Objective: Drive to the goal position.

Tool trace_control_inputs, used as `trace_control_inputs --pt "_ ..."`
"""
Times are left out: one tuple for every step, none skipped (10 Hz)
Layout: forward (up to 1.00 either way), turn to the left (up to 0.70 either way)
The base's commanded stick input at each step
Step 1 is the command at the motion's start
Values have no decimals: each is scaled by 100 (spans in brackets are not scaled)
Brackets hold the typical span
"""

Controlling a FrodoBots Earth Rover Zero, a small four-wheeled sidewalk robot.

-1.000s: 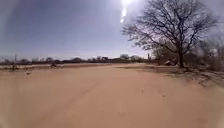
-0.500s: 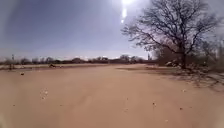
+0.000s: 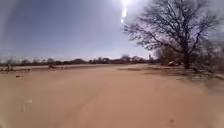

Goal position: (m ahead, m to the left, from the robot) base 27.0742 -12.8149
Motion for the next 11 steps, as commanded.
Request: trace_control_inputs --pt "100 0" --pt "100 0" --pt "100 0" --pt "100 0" --pt "100 0" --pt "100 0" --pt "100 0" --pt "100 0" --pt "100 0" --pt "100 0" --pt "100 0"
